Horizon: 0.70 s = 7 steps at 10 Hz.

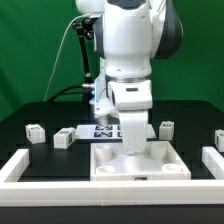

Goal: Assemble one leg

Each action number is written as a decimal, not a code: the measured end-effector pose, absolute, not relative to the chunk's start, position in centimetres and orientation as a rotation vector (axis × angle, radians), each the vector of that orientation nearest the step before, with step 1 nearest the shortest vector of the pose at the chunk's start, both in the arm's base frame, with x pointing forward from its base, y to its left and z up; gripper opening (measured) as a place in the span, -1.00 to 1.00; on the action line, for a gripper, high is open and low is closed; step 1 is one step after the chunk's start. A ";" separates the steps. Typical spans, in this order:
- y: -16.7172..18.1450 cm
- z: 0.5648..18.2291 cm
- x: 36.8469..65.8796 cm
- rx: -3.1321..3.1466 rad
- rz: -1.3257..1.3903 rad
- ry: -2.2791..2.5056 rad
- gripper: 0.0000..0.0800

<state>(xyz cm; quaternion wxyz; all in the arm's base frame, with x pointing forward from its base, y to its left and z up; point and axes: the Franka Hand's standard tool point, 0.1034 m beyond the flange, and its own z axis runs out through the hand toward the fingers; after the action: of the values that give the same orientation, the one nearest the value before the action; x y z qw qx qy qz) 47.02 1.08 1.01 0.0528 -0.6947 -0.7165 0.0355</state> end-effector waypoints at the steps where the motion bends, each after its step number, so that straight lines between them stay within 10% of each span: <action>1: 2.1 1.0 47.3 -2.108 0.100 -2.181 -0.82; 7: 5.9 1.0 48.9 -2.125 0.070 -2.172 -0.82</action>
Offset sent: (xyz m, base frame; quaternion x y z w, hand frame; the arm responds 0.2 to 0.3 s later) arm 0.0167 0.0285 -0.0072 0.0011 0.0069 -0.0009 1.0000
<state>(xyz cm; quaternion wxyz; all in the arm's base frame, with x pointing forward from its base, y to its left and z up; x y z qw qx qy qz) 48.92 5.91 1.00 0.0508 -0.6983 -0.7137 0.0229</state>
